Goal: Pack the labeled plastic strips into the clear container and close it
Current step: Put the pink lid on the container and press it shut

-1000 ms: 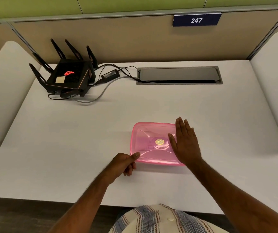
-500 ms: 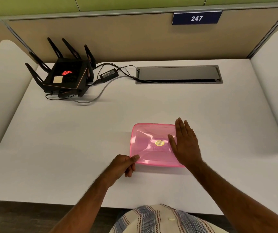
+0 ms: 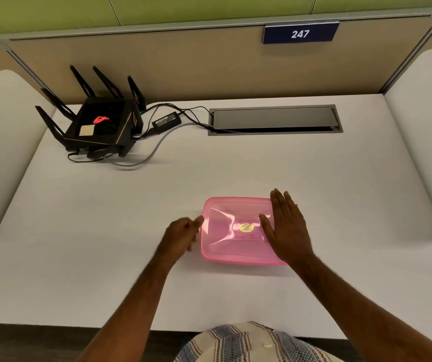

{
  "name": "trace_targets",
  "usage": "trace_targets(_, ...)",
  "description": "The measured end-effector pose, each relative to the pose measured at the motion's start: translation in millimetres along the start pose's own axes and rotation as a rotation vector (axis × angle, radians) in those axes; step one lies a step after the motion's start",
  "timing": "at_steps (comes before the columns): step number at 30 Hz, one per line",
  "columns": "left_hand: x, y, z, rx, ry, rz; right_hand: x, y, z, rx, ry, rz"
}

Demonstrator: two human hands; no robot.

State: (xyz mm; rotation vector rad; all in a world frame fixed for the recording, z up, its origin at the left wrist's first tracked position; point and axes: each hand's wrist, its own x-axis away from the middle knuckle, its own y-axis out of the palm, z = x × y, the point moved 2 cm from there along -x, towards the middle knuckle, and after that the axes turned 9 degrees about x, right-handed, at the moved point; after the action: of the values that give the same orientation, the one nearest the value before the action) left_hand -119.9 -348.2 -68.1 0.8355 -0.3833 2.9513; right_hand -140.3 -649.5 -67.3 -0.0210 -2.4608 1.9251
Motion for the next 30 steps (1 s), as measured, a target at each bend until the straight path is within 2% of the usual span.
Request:
trace_targets(2,-12.4,5.9,15.9,0.13,0.038,0.066,-0.6,0.2,0.8,-0.029,-0.007,0.013)
trace_targets(7,-32.0,23.6,39.5,0.264,0.039,0.073,-0.8,0.7,4.3,-0.164,0.003,0.049)
trace_targets(12,-38.7,29.1,39.5,0.266,-0.025,0.11,-1.2,2.6,5.1,-0.175,-0.002,0.063)
trace_targets(17,-41.1,31.1,45.4,0.202,0.004,0.139,-0.3,-3.3,3.4,-0.27,0.021,0.057)
trace_targets(19,-40.4,30.1,45.0,0.206,0.013,0.136,0.6,-3.7,6.2,-0.461,0.125,0.034)
trace_targets(21,-38.7,30.1,44.2,0.219,0.023,0.135,-0.2,-5.5,12.0,-0.683,0.314,-0.014)
trace_targets(23,-36.2,30.9,43.2,0.23,0.038,0.144,-1.7,-7.8,16.4,-0.812,0.424,-0.013)
trace_targets(30,-32.1,32.1,42.3,0.224,0.072,0.159,-11.9,-10.7,17.3,-0.91,0.57,0.022)
